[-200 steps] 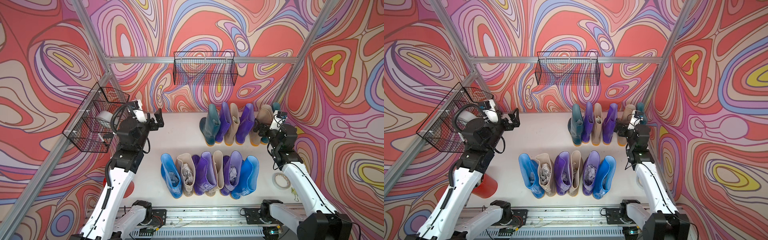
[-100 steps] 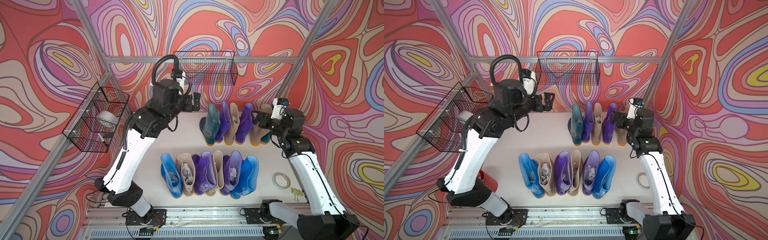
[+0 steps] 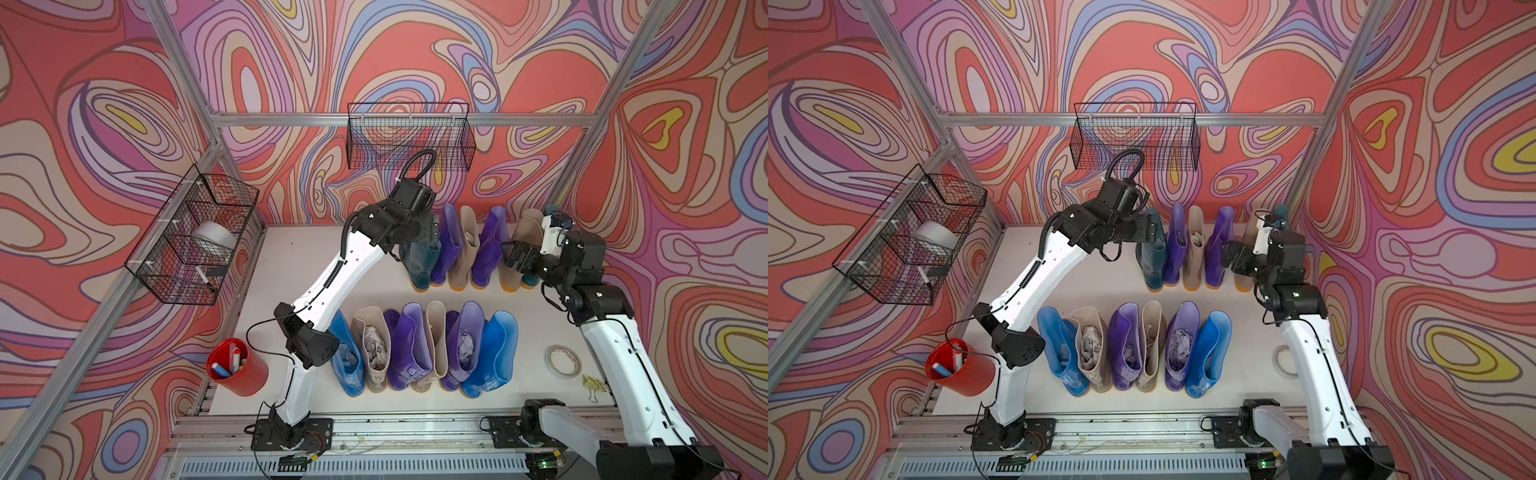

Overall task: Match and arrange rain boots in pairs
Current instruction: Pick up the rain boot at the center of the board.

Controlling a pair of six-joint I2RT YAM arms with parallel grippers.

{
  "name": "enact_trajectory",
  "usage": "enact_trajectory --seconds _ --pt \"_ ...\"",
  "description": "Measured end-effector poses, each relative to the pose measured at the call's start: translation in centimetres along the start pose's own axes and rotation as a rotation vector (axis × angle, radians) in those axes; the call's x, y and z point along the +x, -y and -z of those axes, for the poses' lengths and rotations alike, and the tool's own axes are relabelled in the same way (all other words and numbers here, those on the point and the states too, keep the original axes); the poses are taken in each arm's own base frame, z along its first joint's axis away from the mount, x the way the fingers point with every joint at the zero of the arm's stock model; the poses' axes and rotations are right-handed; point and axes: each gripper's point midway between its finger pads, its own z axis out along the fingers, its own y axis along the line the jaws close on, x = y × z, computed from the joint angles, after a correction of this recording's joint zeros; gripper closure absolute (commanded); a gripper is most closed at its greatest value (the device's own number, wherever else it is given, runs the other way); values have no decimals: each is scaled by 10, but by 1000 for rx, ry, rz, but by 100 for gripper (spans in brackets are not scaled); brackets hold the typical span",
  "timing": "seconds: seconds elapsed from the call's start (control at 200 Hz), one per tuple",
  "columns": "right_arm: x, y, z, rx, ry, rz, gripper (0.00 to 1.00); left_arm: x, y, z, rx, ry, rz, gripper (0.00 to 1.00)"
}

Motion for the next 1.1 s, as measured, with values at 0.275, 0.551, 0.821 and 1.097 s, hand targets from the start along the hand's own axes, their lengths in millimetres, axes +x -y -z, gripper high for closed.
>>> enact_trajectory --seconds 0.275,0.551,0.821,1.097 --pt "7 -1 11 -3 -6 -11 6 15 16 -21 22 -34 39 18" --pt "18 0 7 -5 -55 -17 6 29 16 -48 -6 -66 36 23" --pt "22 -1 7 -12 -73 -20 6 23 20 -52 6 -41 41 40" --pt "24 0 10 -9 -80 -21 6 26 21 -71 -1 -39 39 44"
